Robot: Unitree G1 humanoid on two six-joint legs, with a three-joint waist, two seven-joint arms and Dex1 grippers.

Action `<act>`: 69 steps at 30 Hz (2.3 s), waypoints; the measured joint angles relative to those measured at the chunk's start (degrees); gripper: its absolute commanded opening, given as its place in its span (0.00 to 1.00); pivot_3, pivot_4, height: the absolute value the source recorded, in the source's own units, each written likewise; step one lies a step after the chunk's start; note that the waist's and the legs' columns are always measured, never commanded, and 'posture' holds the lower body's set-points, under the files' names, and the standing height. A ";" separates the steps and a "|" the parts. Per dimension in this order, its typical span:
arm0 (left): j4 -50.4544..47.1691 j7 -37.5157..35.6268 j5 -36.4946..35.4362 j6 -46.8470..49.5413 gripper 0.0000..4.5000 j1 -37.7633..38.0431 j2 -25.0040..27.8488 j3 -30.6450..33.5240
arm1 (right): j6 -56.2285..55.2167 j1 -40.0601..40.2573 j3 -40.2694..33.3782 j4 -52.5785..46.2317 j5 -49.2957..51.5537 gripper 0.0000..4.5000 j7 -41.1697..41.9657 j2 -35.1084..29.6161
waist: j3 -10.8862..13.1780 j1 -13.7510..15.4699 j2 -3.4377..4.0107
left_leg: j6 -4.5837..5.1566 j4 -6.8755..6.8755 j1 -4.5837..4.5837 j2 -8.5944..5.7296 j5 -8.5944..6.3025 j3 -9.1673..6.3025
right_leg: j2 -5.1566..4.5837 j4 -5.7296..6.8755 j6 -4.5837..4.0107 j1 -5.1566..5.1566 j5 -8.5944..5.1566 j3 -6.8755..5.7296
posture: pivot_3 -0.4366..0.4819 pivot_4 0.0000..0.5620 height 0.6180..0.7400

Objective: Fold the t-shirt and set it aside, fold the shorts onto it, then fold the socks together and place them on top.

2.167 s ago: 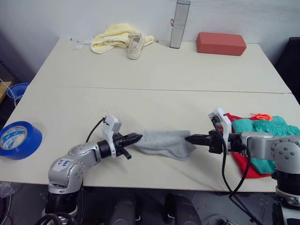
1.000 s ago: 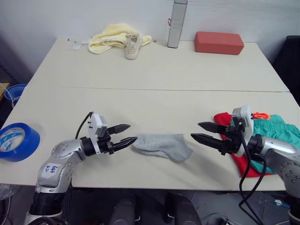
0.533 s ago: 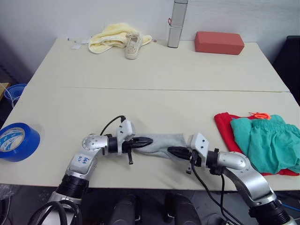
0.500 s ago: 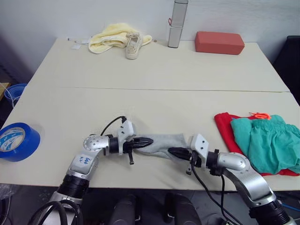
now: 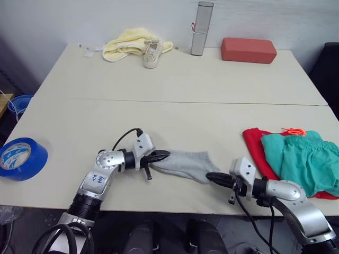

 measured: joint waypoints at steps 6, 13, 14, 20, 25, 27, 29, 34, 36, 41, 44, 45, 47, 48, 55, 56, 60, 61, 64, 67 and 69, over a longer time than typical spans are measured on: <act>0.25 -6.51 -7.16 -2.32 0.00 -0.27 -1.63 3.44 | 4.03 -3.03 -1.42 -4.62 7.12 0.00 -1.43 4.28 | 0.02 -0.13 0.02 | 0.06 0.01 -0.10 0.00 0.06 0.00 | -0.02 0.04 -0.02 -0.11 -0.01 -0.02 | 0.48 0.27 1.00; -1.58 -8.15 -5.67 -1.10 0.00 -0.67 -2.42 -0.27 | 5.50 -7.83 5.46 -0.97 -1.34 0.00 -9.51 9.32 | 0.02 0.00 0.02 | 0.19 0.03 -0.23 -0.07 0.13 0.01 | -0.02 0.04 -0.02 -0.17 -0.01 -0.09 | 0.48 0.27 1.00; -1.57 -7.62 -4.61 -0.76 0.00 -0.54 -2.55 -1.26 | 5.27 -7.88 6.16 0.31 -2.57 0.00 -10.44 9.94 | 0.02 -0.03 0.02 | 0.29 0.04 -0.27 -0.07 0.18 0.00 | -0.01 0.03 -0.01 -0.20 0.00 -0.09 | 0.48 0.27 1.00; -1.26 -4.90 0.46 -1.18 0.00 0.67 -1.72 -3.50 | 1.57 -7.11 6.39 2.23 -5.60 0.00 -11.79 10.58 | 0.02 -0.18 0.02 | 0.29 0.03 -0.25 -0.05 0.20 0.00 | 0.05 0.06 0.00 -0.20 0.00 -0.09 | 0.48 0.27 1.00; -1.20 -4.28 0.75 -2.48 0.00 1.50 -0.54 -2.78 | -0.82 -3.15 2.40 2.13 -4.16 0.00 -11.42 10.20 | 0.01 -0.09 0.02 | 0.26 0.03 -0.16 -0.05 0.17 -0.01 | -0.04 0.06 0.00 -0.11 0.00 -0.07 | 0.48 0.27 1.00; -1.14 -4.72 -0.18 -3.03 0.00 2.12 -0.34 -1.73 | -1.32 -1.26 -0.82 1.97 -1.47 0.00 -11.02 10.26 | 0.01 -0.11 0.02 | 0.05 0.02 -0.14 -0.05 0.05 -0.01 | -0.04 0.08 0.00 -0.11 0.00 -0.05 | 0.48 0.27 1.00; -0.93 -5.66 -2.12 -2.97 0.00 2.52 -0.38 -0.27 | 0.47 0.43 -4.89 -0.11 3.55 0.00 -11.16 10.76 | 0.02 -0.13 0.04 | 0.07 0.02 -0.15 -0.04 0.07 -0.02 | -0.04 0.13 -0.02 -0.15 -0.01 -0.04 | 0.48 0.27 1.00; -1.18 -11.62 -6.12 -5.37 0.00 1.26 -0.37 1.33 | 13.94 6.72 -13.84 -11.59 22.58 0.21 -14.81 9.69 | 0.05 -0.07 0.09 | 0.28 -0.01 -0.19 -0.01 0.18 -0.06 | -0.04 0.09 -0.06 -0.16 -0.03 -0.06 | 0.48 0.27 1.00; -0.94 -13.26 -6.26 -6.52 0.00 0.46 0.10 1.36 | 20.75 9.82 -15.93 -13.81 29.05 0.36 -18.38 8.19 | 0.05 0.09 0.09 | 0.31 0.00 -0.22 -0.04 0.17 -0.05 | -0.10 0.07 -0.06 -0.16 -0.03 -0.07 | 0.48 0.27 1.00; 3.47 -15.49 -4.05 -9.24 0.00 -4.04 1.12 1.12 | 33.13 13.55 -19.07 -15.70 45.78 0.72 -32.80 6.92 | 0.05 -0.07 0.10 | 0.17 -0.01 -0.21 -0.05 0.03 -0.05 | -0.11 0.04 -0.05 -0.16 -0.02 -0.04 | 0.48 0.27 1.00; 6.77 -16.30 -2.44 -10.61 0.00 -5.33 1.01 0.31 | 36.18 12.22 -18.50 -15.52 52.05 0.95 -40.61 7.31 | 0.05 -0.31 0.10 | 0.38 -0.06 -0.24 -0.04 0.16 -0.04 | -0.07 0.05 -0.06 -0.23 -0.03 -0.05 | 0.48 0.27 1.00; 8.01 -16.50 -1.87 -10.95 0.00 -5.45 1.00 -0.06 | 36.84 11.59 -18.06 -15.38 53.59 1.00 -42.95 7.77 | 0.05 -0.30 0.11 | 0.37 -0.08 -0.24 -0.04 0.17 -0.04 | -0.06 0.04 -0.06 -0.24 -0.04 -0.05 | 0.48 0.27 1.00; 10.66 -16.58 -0.80 -11.51 0.00 -5.73 0.66 -0.75 | 37.41 9.24 -17.09 -14.81 56.92 1.00 -47.66 8.99 | 0.05 -0.31 0.09 | 0.37 -0.06 -0.25 -0.04 0.18 -0.03 | -0.05 0.04 -0.06 -0.23 -0.03 -0.06 | 0.48 0.27 1.00; 11.93 -16.58 -0.22 -12.21 0.00 -5.99 0.45 -1.02 | 37.42 7.82 -16.31 -13.82 58.58 1.00 -50.46 9.87 | 0.03 -0.32 0.05 | 0.38 -0.05 -0.25 -0.04 0.19 -0.03 | -0.05 0.04 -0.05 -0.22 -0.03 -0.07 | 0.48 0.27 1.00; 16.18 -16.22 1.33 -15.15 0.00 -8.08 -0.36 -1.31 | 38.32 0.17 -11.74 -9.12 65.31 1.00 -60.73 11.79 | -0.12 -0.87 -0.14 | 0.42 -0.05 -0.14 -0.02 0.20 -0.05 | -0.06 0.05 -0.05 -0.11 -0.03 -0.06 | 0.48 0.27 1.00; 16.64 -16.23 1.34 -15.32 0.00 -8.30 -0.50 -1.30 | 38.38 -0.80 -11.15 -8.52 65.74 1.00 -61.28 11.92 | -0.13 -1.06 -0.15 | 0.42 -0.05 -0.11 -0.01 0.20 -0.05 | -0.06 0.06 -0.05 -0.08 -0.03 -0.06 | 0.48 0.27 1.00; 17.29 -16.20 1.74 -15.74 0.00 -8.72 -1.21 -1.32 | 38.35 -4.00 -9.57 -5.78 67.75 0.91 -62.82 13.72 | -0.15 -1.65 -0.15 | 0.41 -0.08 -0.09 0.00 0.21 -0.05 | -0.03 0.09 -0.06 -0.08 -0.03 -0.05 | 0.48 0.27 1.00; 17.34 -16.20 1.84 -15.76 0.00 -8.80 -1.22 -1.32 | 38.34 -4.54 -9.22 -5.07 67.75 0.85 -62.92 14.03 | -0.15 -1.71 -0.15 | 0.39 -0.08 -0.09 0.01 0.21 -0.05 | -0.02 0.11 -0.07 -0.09 -0.04 -0.05 | 0.48 0.27 1.00; 17.36 -16.21 2.06 -15.80 0.00 -8.95 -1.33 -1.32 | 38.30 -5.63 -8.40 -2.96 67.56 0.64 -62.99 15.10 | -0.14 -1.62 -0.14 | 0.39 -0.07 -0.10 0.00 0.22 -0.04 | -0.02 0.12 -0.07 -0.10 -0.04 -0.06 | 0.48 0.27 1.00; 17.28 -16.27 2.06 -15.76 0.00 -8.97 -1.44 -1.32 | 38.27 -5.59 -7.61 -2.55 66.67 0.41 -62.75 15.19 | -0.14 -1.56 -0.13 | 0.40 -0.07 -0.14 0.00 0.21 -0.03 | -0.03 0.10 -0.06 -0.12 -0.04 -0.06 | 0.48 0.27 1.00; 17.15 -16.28 2.06 -15.64 0.00 -9.00 -1.60 -1.32 | 38.23 -5.18 -7.69 -2.34 65.95 0.26 -62.55 14.74 | -0.13 -1.54 -0.13 | 0.41 -0.06 -0.19 -0.01 0.22 -0.03 | -0.04 0.09 -0.06 -0.15 -0.03 -0.07 | 0.48 0.27 1.00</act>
